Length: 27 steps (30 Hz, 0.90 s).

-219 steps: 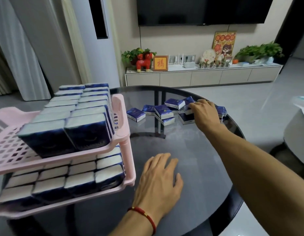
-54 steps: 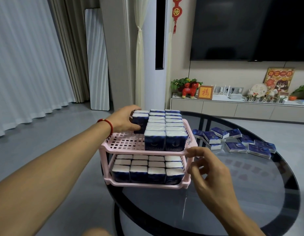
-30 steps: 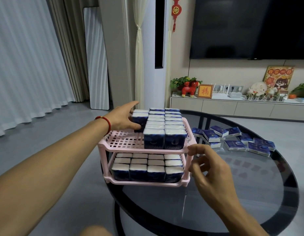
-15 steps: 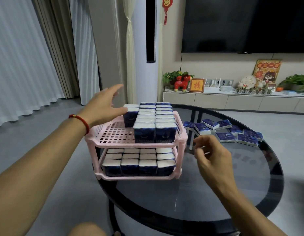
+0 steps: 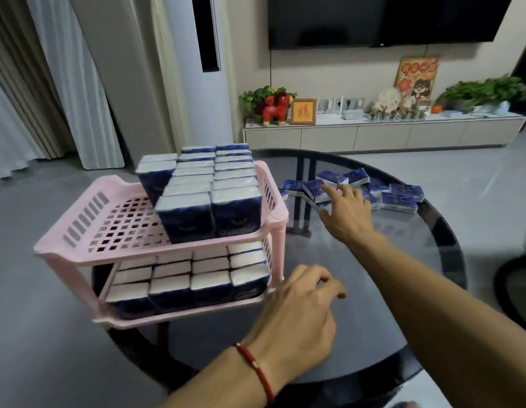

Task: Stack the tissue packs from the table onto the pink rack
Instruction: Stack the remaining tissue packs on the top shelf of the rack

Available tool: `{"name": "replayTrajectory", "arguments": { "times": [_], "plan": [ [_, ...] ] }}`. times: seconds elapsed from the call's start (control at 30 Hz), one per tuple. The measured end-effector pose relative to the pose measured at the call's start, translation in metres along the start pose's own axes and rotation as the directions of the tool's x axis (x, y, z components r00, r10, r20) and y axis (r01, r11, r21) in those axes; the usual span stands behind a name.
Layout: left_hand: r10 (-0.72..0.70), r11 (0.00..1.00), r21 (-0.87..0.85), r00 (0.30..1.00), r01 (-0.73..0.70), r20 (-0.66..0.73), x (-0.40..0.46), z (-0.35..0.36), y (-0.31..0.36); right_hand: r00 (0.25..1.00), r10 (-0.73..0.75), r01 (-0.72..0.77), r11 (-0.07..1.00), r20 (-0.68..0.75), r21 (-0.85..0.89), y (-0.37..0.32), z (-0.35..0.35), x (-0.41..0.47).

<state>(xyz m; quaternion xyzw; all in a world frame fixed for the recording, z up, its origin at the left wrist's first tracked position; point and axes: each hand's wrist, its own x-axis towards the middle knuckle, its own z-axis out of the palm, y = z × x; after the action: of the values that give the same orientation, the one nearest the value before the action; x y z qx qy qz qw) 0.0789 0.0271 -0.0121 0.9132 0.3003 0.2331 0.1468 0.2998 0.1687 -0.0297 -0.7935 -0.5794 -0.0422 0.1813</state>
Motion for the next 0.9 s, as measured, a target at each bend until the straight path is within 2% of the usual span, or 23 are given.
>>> {"name": "replayTrajectory", "arguments": {
  "times": [0.1,0.17,0.27,0.33,0.4,0.47,0.5,0.57,0.63,0.7,0.77,0.83,0.9],
  "plan": [
    [-0.04,0.999,-0.02,0.999,0.04,0.013,0.005,0.007,-0.002,0.999,-0.035,0.036,0.996,0.015,-0.083,-0.002,0.01,0.025],
    [-0.052,0.998,-0.031,0.999,0.053,0.014,0.009,0.009,0.0,0.996,-0.076,0.073,0.996,-0.044,-0.056,-0.002,0.015,0.03],
    [-0.071,0.995,-0.071,0.997,0.073,0.034,0.013,0.013,-0.002,0.986,-0.088,0.099,0.993,-0.143,0.07,-0.001,0.01,0.025],
    [-0.1,0.99,-0.096,0.994,0.105,0.051,0.015,0.012,-0.004,0.982,-0.043,0.094,0.954,-0.182,0.285,0.004,-0.004,0.015],
    [-0.161,0.975,-0.144,0.986,0.166,0.047,0.018,0.009,-0.002,0.996,-0.007,0.059,0.807,-0.091,0.588,0.014,-0.028,-0.001],
    [-0.285,0.929,-0.236,0.958,0.283,0.028,0.022,0.005,0.004,0.988,-0.081,-0.058,0.608,0.135,0.792,0.024,-0.059,-0.021],
    [-0.366,0.886,-0.301,0.931,0.353,0.016,0.024,0.003,0.007,0.96,-0.143,-0.129,0.541,0.241,0.831,0.028,-0.073,-0.032],
    [-0.527,0.751,-0.441,0.849,0.491,0.048,0.029,0.001,0.014,0.896,-0.236,-0.221,0.498,0.376,0.839,0.034,-0.094,-0.051],
    [-0.622,0.581,-0.585,0.772,0.565,0.128,0.032,0.001,0.022,0.839,-0.321,-0.23,0.521,0.438,0.822,0.036,-0.108,-0.066],
    [-0.648,0.417,-0.724,0.738,0.549,0.187,0.034,0.004,0.028,0.768,-0.409,-0.195,0.583,0.493,0.789,0.033,-0.114,-0.08],
    [-0.66,0.377,-0.768,0.732,0.518,0.17,0.034,0.008,0.029,0.746,-0.417,-0.174,0.632,0.52,0.756,0.03,-0.111,-0.088],
    [-0.694,0.365,-0.765,0.703,0.53,0.156,0.032,0.012,0.024,0.817,-0.312,-0.145,0.703,0.485,0.696,0.027,-0.097,-0.083],
    [-0.726,0.321,-0.776,0.667,0.543,0.167,0.031,0.016,0.016,0.922,-0.191,0.01,0.881,0.336,0.473,0.028,-0.071,-0.059]
  ]
}}
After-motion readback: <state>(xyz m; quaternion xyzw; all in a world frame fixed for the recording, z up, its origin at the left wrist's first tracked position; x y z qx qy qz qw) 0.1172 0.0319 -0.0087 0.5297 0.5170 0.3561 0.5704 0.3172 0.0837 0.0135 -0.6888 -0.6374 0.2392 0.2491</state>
